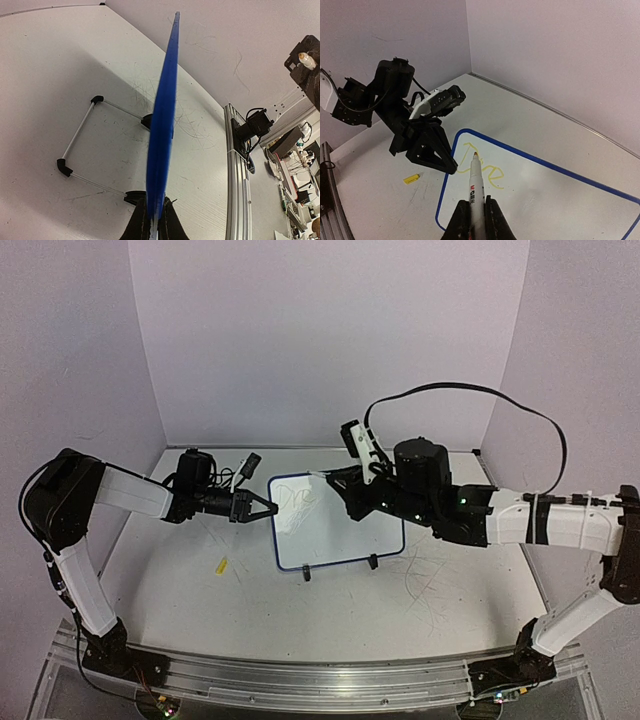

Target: Write a sentence on the whiteboard

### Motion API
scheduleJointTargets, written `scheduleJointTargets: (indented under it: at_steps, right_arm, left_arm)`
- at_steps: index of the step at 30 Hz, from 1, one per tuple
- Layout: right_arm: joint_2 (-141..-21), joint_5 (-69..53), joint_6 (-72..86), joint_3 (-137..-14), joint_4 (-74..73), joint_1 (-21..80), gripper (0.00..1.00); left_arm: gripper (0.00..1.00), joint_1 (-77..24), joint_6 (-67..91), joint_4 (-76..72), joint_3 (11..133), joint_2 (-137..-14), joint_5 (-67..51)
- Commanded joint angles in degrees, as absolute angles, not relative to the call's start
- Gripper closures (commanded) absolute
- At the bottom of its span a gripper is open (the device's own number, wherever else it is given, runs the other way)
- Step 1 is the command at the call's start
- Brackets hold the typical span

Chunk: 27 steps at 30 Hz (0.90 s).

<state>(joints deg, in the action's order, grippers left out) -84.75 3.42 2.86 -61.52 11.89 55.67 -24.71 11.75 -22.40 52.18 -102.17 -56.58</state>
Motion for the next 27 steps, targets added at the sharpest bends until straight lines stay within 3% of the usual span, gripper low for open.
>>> scheduleJointTargets:
  at_steps: [1, 27]
  right_arm:
    - [-87.79, 1.72, 1.18, -62.91, 10.33, 54.87, 1.00]
    - [-91.47, 12.28, 2.31, -63.51, 10.90, 56.19, 1.00]
  left_arm:
    - [1.00, -24.70, 10.81, -20.57, 53.91, -100.20, -55.17]
    - [1.00, -24.74, 10.28, -19.86, 54.20, -100.32, -54.71]
